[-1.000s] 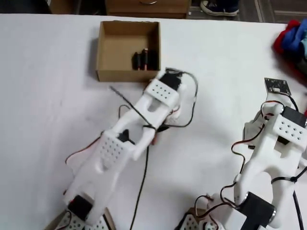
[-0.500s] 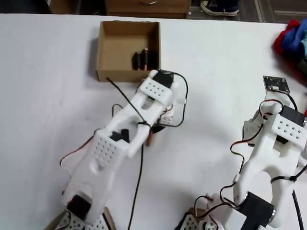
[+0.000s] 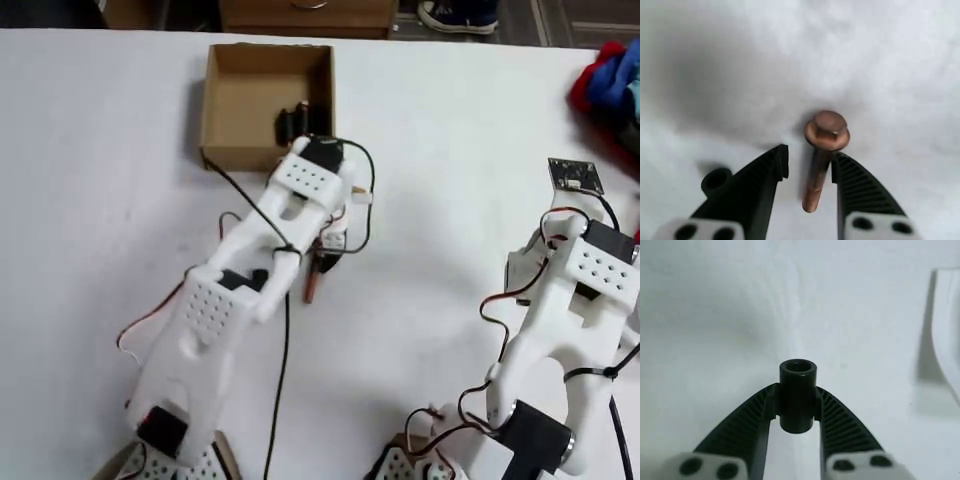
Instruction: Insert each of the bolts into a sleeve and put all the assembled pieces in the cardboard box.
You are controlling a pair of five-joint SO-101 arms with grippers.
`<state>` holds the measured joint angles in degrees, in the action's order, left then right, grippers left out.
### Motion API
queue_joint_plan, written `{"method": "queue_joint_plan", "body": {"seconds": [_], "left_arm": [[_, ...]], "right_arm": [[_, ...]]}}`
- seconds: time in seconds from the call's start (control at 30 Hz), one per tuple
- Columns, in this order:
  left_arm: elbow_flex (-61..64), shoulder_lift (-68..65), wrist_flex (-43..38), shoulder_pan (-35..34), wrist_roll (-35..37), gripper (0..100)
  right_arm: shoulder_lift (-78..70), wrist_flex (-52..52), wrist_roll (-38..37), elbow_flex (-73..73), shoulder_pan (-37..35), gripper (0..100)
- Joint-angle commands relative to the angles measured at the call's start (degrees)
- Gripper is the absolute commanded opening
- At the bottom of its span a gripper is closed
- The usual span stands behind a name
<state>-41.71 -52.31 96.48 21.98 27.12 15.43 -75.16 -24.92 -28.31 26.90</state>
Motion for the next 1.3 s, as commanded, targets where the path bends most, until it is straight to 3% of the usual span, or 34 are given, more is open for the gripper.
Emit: {"method": "queue_joint_plan", "body": {"seconds": [0.0, 0.37, 0.6, 0.97, 1.27], "left_arm": [[0.1, 1.7, -5.8, -0.4, -0.3, 18], [0.4, 1.6, -10.6, -0.5, -0.3, 18], [0.0, -1.3, -7.8, -0.2, -0.3, 2], [-0.1, 0.7, -6.5, -0.4, -0.3, 2], [0.4, 15.4, 4.9, -0.5, -0.6, 2]], "right_arm": [[2.9, 0.3, -0.3, 0.4, -0.6, 2.0], [3.1, 0.1, -0.3, 0.4, -0.5, 2.0], [3.1, 0.2, -0.3, 0.4, -0.6, 2.0], [2.9, 0.3, -0.3, 0.4, -0.7, 2.0], [12.4, 3.6, -3.9, -5.9, -1.6, 2.0]]}}
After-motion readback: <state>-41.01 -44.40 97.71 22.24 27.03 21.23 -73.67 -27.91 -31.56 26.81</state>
